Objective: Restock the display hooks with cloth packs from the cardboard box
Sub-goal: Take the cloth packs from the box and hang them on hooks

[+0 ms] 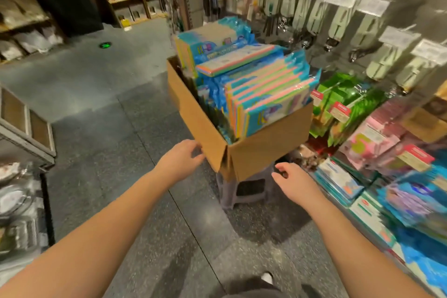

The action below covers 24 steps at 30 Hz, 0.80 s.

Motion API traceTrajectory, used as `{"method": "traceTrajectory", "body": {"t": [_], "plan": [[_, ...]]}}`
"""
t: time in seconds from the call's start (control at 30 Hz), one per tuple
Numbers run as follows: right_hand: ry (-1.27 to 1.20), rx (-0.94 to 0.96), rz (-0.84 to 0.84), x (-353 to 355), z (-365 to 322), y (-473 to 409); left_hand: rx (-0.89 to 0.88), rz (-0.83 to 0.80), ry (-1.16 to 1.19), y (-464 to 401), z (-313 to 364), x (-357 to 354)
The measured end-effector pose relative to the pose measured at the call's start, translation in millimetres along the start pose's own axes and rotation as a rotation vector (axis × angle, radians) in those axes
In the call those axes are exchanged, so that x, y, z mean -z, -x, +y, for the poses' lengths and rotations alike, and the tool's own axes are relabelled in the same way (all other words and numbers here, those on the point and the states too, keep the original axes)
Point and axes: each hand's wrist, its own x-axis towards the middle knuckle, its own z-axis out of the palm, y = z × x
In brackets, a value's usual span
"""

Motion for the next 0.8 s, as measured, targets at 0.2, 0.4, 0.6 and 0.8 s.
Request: {"method": "traceTrajectory", "body": {"t": [0.2, 0.4, 0.6, 0.8], "plan": [[-0.071, 0.083, 0.209, 40, -57, -105, -0.075, 0.099, 0.033, -113, -2, 64], [-0.161, 0.075, 0.409, 88, -98, -208, -0.157, 0.075, -0.002, -227, 18, 116], [-0.255, -0.137, 0.679, 101, -97, -244, -0.287, 0.000, -0.079, -323, 45, 136], [-0.480, -0.547, 0.799, 77, -88, -246, -0.348, -0.082, -0.189, -401, 58, 116]]}}
